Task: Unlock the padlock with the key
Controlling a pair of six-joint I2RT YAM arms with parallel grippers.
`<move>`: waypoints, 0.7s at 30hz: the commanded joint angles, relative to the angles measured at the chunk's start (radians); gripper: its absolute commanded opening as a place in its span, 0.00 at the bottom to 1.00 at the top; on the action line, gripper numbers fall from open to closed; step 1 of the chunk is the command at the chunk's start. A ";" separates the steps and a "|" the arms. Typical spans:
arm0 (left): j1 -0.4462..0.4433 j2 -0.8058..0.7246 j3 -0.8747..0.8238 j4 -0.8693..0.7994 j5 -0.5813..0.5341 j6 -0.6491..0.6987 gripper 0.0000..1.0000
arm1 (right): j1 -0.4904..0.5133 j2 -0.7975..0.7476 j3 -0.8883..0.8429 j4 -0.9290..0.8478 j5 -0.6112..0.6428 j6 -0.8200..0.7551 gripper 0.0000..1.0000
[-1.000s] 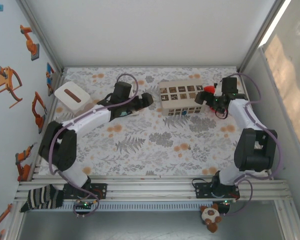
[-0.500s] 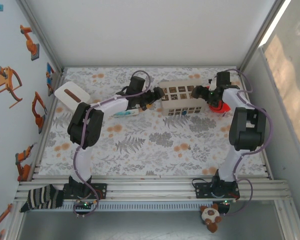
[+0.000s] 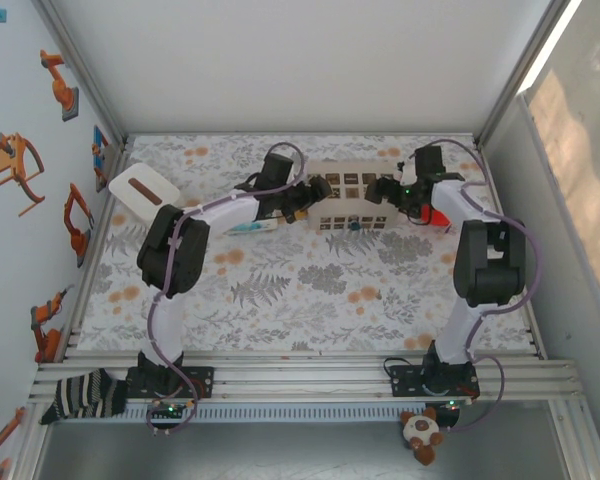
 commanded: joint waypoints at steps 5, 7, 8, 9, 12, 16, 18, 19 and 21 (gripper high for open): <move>-0.014 -0.185 -0.150 -0.022 0.022 0.048 0.96 | 0.146 -0.093 -0.060 0.025 -0.055 0.028 1.00; -0.012 -0.222 -0.191 -0.039 0.009 0.055 0.96 | 0.169 -0.107 -0.079 0.036 -0.049 0.042 1.00; -0.011 -0.239 -0.210 -0.041 0.000 0.058 0.96 | 0.178 -0.111 -0.089 0.042 -0.046 0.048 1.00; -0.010 -0.256 -0.230 -0.048 -0.011 0.059 0.96 | 0.187 -0.120 -0.099 0.045 -0.031 0.053 1.00; 0.001 -0.307 -0.286 -0.070 -0.057 0.064 0.96 | 0.191 -0.162 -0.140 0.036 0.080 0.060 1.00; 0.034 -0.392 -0.359 -0.094 -0.105 0.071 0.96 | 0.191 -0.270 -0.194 -0.007 0.260 0.048 1.00; 0.049 -0.451 -0.389 -0.100 -0.138 0.091 0.96 | 0.190 -0.332 -0.210 -0.066 0.314 0.033 1.00; 0.056 -0.486 -0.401 -0.110 -0.164 0.107 0.96 | 0.191 -0.376 -0.223 -0.100 0.337 0.029 0.99; 0.067 -0.548 -0.417 -0.136 -0.214 0.144 0.96 | 0.192 -0.455 -0.254 -0.169 0.366 0.025 0.98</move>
